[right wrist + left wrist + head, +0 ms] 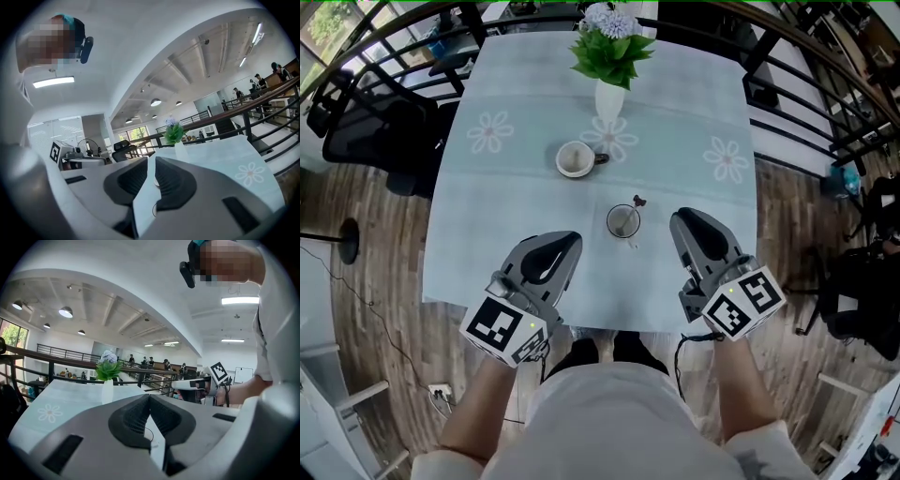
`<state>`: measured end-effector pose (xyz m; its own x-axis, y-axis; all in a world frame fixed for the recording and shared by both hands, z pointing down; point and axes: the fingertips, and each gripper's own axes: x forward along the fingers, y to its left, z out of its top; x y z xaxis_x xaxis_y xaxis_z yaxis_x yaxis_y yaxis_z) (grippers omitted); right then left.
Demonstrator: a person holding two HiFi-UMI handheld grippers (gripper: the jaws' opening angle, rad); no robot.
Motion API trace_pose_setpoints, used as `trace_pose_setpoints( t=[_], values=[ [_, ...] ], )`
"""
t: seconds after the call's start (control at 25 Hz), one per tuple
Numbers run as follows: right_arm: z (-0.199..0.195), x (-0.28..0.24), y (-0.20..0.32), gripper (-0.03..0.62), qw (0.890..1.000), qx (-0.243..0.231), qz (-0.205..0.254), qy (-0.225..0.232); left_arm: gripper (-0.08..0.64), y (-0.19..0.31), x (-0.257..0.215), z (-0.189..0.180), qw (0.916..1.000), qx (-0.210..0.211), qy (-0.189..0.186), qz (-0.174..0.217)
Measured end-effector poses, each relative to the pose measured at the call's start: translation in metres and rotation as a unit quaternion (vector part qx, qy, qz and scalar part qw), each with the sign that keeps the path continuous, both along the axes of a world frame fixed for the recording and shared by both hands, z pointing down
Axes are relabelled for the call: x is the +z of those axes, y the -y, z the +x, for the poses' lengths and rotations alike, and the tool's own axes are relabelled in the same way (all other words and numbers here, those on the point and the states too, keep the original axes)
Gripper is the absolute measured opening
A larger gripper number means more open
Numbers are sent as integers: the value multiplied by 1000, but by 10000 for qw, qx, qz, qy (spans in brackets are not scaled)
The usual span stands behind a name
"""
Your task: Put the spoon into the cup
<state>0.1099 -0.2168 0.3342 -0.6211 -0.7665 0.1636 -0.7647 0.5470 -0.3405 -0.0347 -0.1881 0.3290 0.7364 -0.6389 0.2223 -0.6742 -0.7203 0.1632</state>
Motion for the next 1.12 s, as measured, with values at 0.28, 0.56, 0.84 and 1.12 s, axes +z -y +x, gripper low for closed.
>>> trace_pose_setpoints(
  t=[0.28, 0.56, 0.84, 1.12],
  values=[
    [-7, -24, -29, 57, 9997, 27, 217, -100, 20, -14, -25, -7, 9998, 39, -78, 186],
    [-12, -30, -51, 51, 9996, 56, 252, -145, 20, -28, -29, -12, 9997, 86, -91, 222],
    [-15, -36, -64, 48, 9996, 85, 259, -116, 20, -36, -33, -16, 9996, 128, -118, 244],
    [-19, -38, -72, 41, 9995, 44, 274, -148, 20, -38, -40, -15, 9993, 174, -132, 303]
  ],
)
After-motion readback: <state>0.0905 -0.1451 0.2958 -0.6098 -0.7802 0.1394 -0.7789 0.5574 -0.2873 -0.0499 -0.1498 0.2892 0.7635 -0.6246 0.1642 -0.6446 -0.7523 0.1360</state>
